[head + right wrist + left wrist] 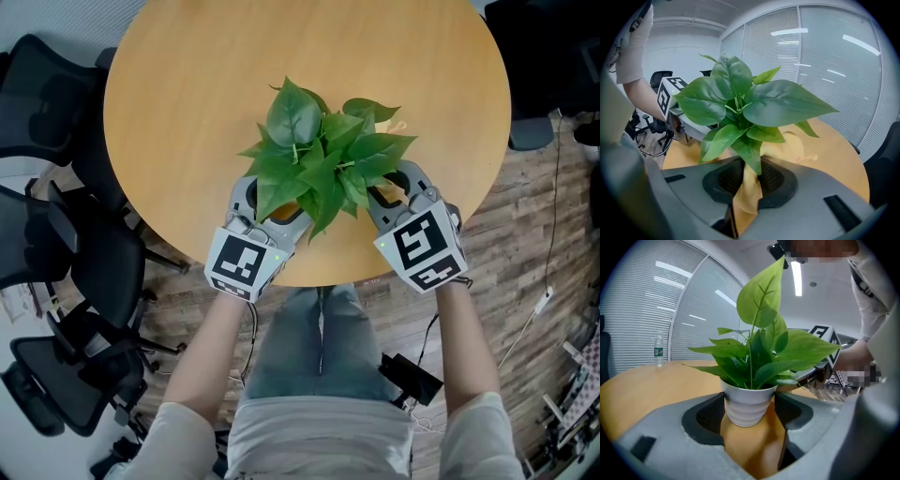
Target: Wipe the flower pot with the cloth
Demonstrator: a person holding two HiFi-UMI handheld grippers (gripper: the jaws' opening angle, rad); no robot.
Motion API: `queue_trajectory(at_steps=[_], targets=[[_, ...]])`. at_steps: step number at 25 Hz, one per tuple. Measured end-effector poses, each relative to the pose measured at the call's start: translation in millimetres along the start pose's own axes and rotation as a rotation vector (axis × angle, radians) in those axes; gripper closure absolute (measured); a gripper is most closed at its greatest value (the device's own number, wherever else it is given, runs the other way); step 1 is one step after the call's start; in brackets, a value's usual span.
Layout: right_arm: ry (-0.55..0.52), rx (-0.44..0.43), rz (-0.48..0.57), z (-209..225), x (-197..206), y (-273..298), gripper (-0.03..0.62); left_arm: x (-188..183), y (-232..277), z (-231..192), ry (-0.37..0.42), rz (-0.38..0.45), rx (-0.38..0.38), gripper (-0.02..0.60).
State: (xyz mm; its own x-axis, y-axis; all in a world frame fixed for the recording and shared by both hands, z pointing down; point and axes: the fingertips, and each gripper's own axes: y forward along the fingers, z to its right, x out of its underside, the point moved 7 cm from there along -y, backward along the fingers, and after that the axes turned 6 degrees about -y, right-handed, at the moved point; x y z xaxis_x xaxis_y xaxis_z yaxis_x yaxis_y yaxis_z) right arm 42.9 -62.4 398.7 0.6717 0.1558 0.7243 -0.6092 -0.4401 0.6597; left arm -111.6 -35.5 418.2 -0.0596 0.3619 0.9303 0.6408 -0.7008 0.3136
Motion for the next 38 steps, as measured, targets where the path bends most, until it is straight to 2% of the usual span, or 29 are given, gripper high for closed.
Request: queue_trajectory(at_steps=[28, 32, 38], targets=[[0.033, -0.031, 0.046, -25.5, 8.1, -11.7, 0.534, -1.6, 14.4, 37.2, -0.156, 0.026, -0.324, 0.246], [0.030, -0.033, 0.044, -26.9, 9.3, -11.8, 0.534, -0.4, 13.5, 37.6, -0.146, 0.026, -0.318, 0.245], [0.041, -0.030, 0.040, -25.2, 13.8, -14.9, 0.534, 4.0, 7.2, 28.3, -0.124, -0.012, -0.234, 0.245]])
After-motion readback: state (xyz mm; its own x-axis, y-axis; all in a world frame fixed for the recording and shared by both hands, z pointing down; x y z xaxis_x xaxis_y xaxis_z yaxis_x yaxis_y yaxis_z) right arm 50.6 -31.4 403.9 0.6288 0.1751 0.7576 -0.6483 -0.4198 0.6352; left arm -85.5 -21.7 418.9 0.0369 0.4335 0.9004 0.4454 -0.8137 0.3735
